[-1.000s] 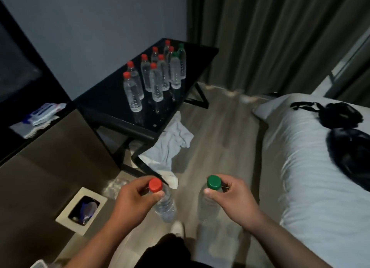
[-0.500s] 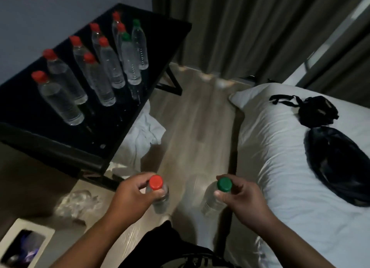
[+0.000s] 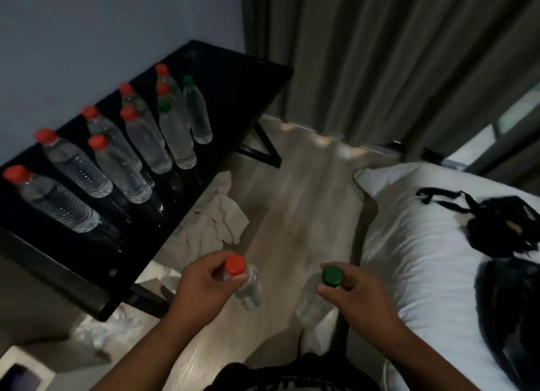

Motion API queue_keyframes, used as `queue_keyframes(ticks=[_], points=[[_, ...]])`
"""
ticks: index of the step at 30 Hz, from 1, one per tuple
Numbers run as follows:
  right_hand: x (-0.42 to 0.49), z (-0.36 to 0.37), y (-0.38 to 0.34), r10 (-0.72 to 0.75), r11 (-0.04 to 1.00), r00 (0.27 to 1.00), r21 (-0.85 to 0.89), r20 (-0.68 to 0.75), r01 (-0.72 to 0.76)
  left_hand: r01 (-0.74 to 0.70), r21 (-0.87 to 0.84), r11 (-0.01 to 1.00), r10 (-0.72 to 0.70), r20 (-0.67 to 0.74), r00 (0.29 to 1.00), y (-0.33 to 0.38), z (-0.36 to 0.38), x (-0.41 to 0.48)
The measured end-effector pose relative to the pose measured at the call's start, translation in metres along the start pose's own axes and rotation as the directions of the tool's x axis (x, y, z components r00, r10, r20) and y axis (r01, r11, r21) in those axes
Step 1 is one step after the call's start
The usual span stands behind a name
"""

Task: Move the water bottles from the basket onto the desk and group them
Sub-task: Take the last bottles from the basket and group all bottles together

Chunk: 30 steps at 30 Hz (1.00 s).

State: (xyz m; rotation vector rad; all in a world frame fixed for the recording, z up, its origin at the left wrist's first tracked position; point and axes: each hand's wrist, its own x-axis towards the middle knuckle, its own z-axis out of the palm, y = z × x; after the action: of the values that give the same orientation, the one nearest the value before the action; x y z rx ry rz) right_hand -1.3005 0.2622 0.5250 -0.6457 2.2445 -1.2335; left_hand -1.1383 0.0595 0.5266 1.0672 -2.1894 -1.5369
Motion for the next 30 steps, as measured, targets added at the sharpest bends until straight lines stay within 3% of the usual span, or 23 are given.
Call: queue_keyframes(ticks=[4, 10, 14, 19, 26, 30], points=[[0.061, -0.029, 0.012, -0.058, 0.997, 0.993, -0.048, 0.104, 0.064, 0.114, -0.08, 0.99, -0.124, -0.136, 0.983, 0.024, 0.022, 0.013], [0.139, -0.04, -0.011, -0.151, 0.977, 0.937, -0.097, 0.315, 0.19, 0.147, -0.159, 0.976, -0.187, -0.285, 0.94, 0.037, 0.023, 0.025], [0.194, -0.024, -0.033, -0.167, 0.977, 0.895, -0.055, 0.413, 0.207, 0.18, -0.213, 0.96, -0.255, -0.409, 0.876, 0.028, 0.009, 0.041], [0.265, 0.019, -0.068, -0.154, 0.98, 0.82, -0.02, 0.552, 0.197, 0.241, -0.243, 0.939, -0.331, -0.463, 0.822, 0.01, -0.008, 0.092], [0.356, 0.069, -0.125, -0.168, 0.967, 0.765, -0.045, 0.622, 0.249, 0.21, -0.184, 0.96, -0.275, -0.498, 0.823, 0.009, -0.046, 0.193], [0.4, 0.079, -0.148, -0.21, 0.963, 0.776, -0.011, 0.595, 0.269, 0.176, -0.101, 0.979, -0.203, -0.484, 0.851, 0.023, -0.072, 0.246]])
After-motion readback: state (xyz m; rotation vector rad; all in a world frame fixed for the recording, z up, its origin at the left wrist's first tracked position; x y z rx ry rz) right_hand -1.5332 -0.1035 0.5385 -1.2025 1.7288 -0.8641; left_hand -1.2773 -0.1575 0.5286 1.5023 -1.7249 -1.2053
